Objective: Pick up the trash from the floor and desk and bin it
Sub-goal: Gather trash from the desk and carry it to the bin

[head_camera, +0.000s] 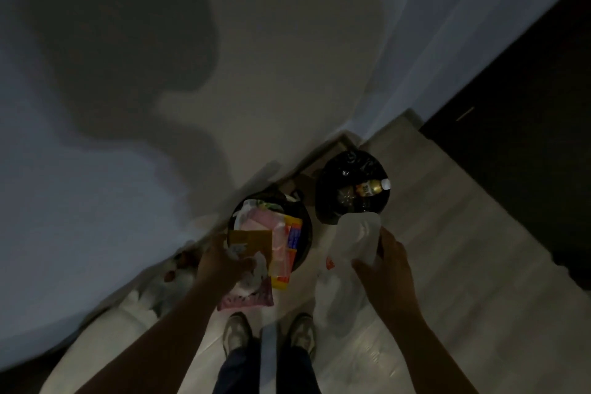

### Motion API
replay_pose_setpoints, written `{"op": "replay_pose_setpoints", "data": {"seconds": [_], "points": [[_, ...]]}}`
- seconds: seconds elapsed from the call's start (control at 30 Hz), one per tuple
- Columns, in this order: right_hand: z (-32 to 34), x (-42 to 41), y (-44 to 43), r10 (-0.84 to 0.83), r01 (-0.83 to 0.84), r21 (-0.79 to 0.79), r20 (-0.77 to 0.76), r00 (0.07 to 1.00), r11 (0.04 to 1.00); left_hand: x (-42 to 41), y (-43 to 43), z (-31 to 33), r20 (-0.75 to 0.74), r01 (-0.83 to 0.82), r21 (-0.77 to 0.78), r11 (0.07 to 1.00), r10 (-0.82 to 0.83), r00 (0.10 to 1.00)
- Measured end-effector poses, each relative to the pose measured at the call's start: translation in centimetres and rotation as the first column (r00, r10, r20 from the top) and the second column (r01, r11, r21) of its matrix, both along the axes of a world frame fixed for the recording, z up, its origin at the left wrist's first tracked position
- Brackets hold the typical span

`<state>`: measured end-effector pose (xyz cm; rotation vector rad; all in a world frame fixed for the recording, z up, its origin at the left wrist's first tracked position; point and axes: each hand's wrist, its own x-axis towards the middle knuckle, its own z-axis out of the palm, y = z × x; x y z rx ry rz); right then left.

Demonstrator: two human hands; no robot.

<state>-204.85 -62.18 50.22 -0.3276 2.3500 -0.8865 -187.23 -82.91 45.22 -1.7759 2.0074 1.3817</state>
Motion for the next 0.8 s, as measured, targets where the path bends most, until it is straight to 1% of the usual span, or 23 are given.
{"op": "replay_pose_setpoints", "data": {"seconds": [0.13, 0.27, 0.43, 0.53, 0.67, 0.7, 0.8], "points": [[-6.0, -0.7, -1.4, -0.01, 0.01, 0.013, 0.017, 1.0, 1.0, -1.5, -1.8, -6.8, 0.025, 0.034, 0.019, 0.999, -0.034, 0.999], [-11.5, -1.1, -2.5, 0.002, -0.002, 0.048, -0.003, 1.0, 0.999, -2.7, -2.6, -13.3, 0.033, -0.013, 0.091, 0.996, 0.011, 0.999], [-16.9, -1.2, -3.2, 0.0, 0.0, 0.047, 0.006, 1.0, 0.999, -4.0, -3.4, -19.8, 0.061, 0.016, 0.109, 0.994, -0.023, 0.998], [-19.3, -1.0, -3.6, 0.015, -0.015, 0.041, 0.001, 1.0, 0.999, -4.5, -4.1, -22.5, 0.065, -0.001, 0.078, 0.997, -0.004, 0.998], [-21.3, -0.4, -4.0, 0.015, -0.015, 0.012, 0.007, 1.0, 1.0, -4.4, -4.3, -24.5, 0.061, 0.013, 0.09, 0.996, -0.018, 0.998], [-21.7, -0.2, -4.1, 0.008, -0.008, 0.003, 0.006, 1.0, 1.0, -4.3, -4.3, -24.7, 0.071, 0.026, 0.078, 0.997, -0.031, 0.997], [-22.6, 0.6, -5.0, 0.009, -0.009, -0.02, 0.017, 1.0, 1.0, -3.3, -4.5, -25.0, 0.131, 0.12, -0.021, 0.993, -0.116, 0.985]]}}
